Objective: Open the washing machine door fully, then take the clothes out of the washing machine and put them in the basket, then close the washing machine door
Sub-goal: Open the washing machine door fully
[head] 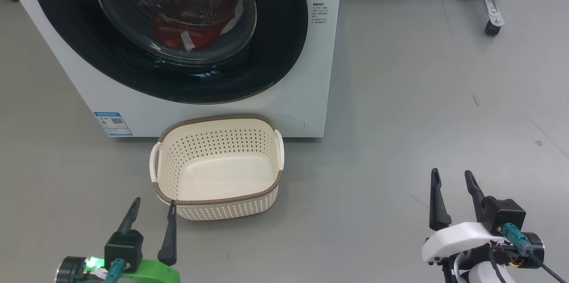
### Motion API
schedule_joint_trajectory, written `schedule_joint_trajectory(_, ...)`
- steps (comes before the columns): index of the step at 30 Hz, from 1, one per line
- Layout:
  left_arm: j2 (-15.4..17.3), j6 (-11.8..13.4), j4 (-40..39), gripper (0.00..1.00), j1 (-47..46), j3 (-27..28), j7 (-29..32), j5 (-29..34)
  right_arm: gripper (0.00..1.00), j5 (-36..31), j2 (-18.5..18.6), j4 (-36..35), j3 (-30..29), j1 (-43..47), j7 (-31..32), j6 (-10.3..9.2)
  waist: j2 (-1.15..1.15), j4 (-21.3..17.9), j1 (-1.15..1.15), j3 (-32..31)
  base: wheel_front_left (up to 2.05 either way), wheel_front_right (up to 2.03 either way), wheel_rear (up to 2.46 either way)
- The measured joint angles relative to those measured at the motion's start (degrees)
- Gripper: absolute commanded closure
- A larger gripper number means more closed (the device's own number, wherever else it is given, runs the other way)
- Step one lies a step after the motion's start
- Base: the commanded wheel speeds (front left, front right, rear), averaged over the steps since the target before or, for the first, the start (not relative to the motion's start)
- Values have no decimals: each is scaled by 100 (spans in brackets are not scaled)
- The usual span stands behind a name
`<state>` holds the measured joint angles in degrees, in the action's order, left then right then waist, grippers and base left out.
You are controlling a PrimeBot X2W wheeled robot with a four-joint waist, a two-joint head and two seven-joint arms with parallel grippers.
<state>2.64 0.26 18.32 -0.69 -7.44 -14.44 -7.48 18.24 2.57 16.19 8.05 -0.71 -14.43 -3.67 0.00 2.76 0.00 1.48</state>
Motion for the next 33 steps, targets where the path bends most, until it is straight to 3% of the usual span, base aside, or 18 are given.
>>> schedule_joint_trajectory(4,-1,2,10,0,-10,-3,0,1,0,-54,1,3,7,-2,-1,1,0,6,0,11,0,0,0)
schedule_joint_trajectory(5,-1,3,10,0,-18,-4,0,1,34,-100,5,3,31,-3,0,1,0,8,0,14,0,0,0)
schedule_joint_trajectory(6,-1,3,10,0,-22,-5,0,1,100,-148,7,-10,48,-5,-1,4,0,10,0,18,0,0,0)
schedule_joint_trajectory(12,-3,3,11,0,-27,-25,0,1,100,-111,-5,-104,-20,-42,-1,10,0,29,0,58,0,0,0)
schedule_joint_trajectory(18,-8,2,4,0,-103,-53,1,1,100,526,-14,-136,-238,-62,-1,212,0,77,0,187,0,0,0)
schedule_joint_trajectory(26,-14,-7,-30,0,-271,-151,0,2,100,2772,-24,-272,-636,-415,-1,614,0,187,0,428,0,0,0)
schedule_joint_trajectory(33,-19,-58,-31,0,-448,-231,0,3,100,4142,-21,-271,-906,-889,63,714,0,334,0,685,0,0,0)
